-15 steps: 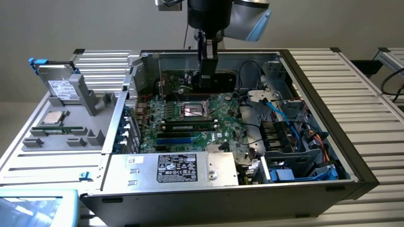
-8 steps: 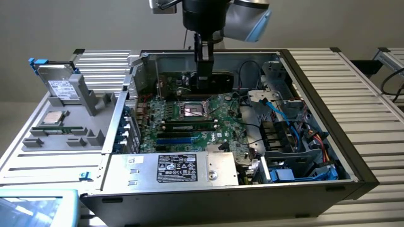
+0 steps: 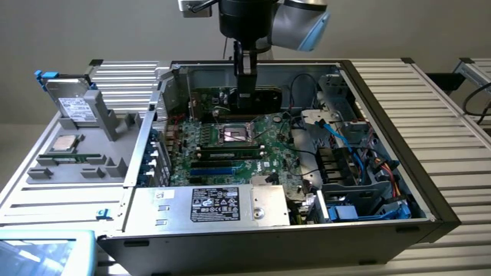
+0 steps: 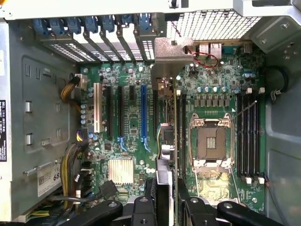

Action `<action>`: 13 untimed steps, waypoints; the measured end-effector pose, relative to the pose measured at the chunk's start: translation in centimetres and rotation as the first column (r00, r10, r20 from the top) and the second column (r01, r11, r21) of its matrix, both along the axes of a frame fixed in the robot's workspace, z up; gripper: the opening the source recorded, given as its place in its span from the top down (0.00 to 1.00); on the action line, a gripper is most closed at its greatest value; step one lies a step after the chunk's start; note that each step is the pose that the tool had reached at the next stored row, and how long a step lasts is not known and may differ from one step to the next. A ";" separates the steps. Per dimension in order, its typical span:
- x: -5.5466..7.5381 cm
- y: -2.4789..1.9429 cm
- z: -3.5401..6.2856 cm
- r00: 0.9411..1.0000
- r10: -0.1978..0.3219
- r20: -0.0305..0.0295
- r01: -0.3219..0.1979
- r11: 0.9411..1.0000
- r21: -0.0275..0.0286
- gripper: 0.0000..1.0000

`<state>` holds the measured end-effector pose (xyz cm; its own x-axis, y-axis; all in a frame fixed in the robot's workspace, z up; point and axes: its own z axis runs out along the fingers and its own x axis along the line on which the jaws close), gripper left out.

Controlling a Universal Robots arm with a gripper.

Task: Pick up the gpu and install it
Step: 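Insert the gpu into the slot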

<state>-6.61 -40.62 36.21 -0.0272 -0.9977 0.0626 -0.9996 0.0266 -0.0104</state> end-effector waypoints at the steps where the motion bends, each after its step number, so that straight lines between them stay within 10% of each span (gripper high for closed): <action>1: 0.0 0.00 0.00 1.000 0.000 0.000 0.000 1.000 0.000 0.72; 13: -0.2 0.00 -0.47 1.000 0.000 0.000 0.000 1.000 0.000 0.72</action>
